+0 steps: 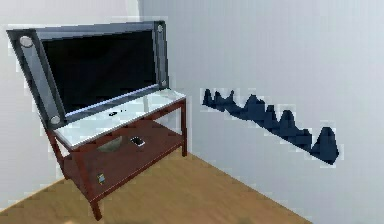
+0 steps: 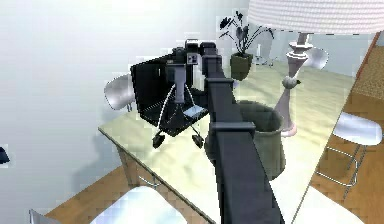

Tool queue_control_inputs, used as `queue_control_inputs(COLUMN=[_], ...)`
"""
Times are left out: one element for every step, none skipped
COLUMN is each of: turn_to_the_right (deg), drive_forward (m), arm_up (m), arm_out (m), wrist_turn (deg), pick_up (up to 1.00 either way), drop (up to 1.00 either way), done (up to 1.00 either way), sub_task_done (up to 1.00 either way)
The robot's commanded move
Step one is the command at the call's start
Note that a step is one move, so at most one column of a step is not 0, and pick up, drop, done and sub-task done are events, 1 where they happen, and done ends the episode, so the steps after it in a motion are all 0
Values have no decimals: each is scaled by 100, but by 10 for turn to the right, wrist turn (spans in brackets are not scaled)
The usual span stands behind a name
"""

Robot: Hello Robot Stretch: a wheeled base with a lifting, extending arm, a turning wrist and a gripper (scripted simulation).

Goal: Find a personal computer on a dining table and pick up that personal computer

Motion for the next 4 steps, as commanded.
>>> queue_control_inputs(turn_to_the_right=[0, 0, 0, 0], drive_forward=[0, 0, 0, 0], arm_up=[0, 0, 0, 0], arm_out=[0, 0, 0, 0], wrist_turn=[450, 450, 450, 270], pick_up=[0, 0, 0, 0], drop=[0, 0, 0, 0], done=[0, 0, 0, 0], sub_task_done=[0, 0, 0, 0])
